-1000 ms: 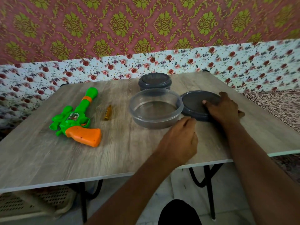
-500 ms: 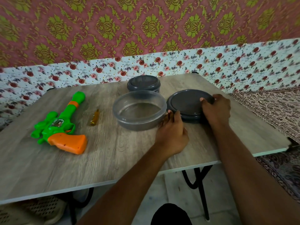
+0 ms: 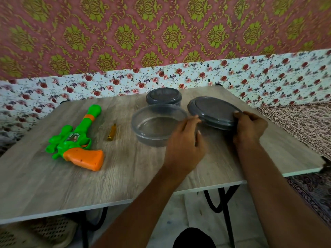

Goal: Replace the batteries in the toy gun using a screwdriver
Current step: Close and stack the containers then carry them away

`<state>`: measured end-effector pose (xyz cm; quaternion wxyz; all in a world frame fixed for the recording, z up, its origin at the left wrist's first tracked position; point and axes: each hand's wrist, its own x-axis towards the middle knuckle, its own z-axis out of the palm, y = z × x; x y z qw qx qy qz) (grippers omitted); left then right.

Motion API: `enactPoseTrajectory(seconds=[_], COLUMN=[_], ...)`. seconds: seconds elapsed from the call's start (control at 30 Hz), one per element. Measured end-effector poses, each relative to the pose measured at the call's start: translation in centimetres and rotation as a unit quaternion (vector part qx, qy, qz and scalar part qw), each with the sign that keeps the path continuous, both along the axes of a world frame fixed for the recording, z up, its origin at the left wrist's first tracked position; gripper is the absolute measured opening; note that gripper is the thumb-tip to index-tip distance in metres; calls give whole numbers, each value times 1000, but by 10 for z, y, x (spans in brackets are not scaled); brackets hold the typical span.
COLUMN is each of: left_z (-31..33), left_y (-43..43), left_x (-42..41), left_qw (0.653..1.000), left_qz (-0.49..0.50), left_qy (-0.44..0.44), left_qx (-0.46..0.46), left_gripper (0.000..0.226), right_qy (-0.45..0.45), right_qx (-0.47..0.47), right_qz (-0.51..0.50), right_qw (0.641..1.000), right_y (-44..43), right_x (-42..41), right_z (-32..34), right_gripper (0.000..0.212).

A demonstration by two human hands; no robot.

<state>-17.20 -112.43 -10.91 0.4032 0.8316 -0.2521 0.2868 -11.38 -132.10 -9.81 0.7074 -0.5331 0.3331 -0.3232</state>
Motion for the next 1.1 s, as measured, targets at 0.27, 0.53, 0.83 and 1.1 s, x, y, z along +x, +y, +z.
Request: enactPoseTrajectory(seconds=[0.27, 0.53, 0.83, 1.1], left_z=[17, 10, 14, 6], left_y=[95, 118, 111, 115], left_x=[33, 40, 32, 35], left_qw=[958, 966, 969, 963], left_qz=[260, 178, 137, 140], left_qy=[111, 183, 199, 209], left_qx=[-51, -28, -55, -97], left_gripper=[42, 42, 45, 53], right_qy=[-68, -41, -19, -48], right_qx=[9, -139, -210, -98], right_qz=[91, 123, 155, 254], right_qw=[993, 982, 965, 961], right_y=[52, 94, 104, 106], right_x=[13, 25, 27, 31], right_z=[5, 4, 7, -4], right_gripper=[26, 33, 21, 36])
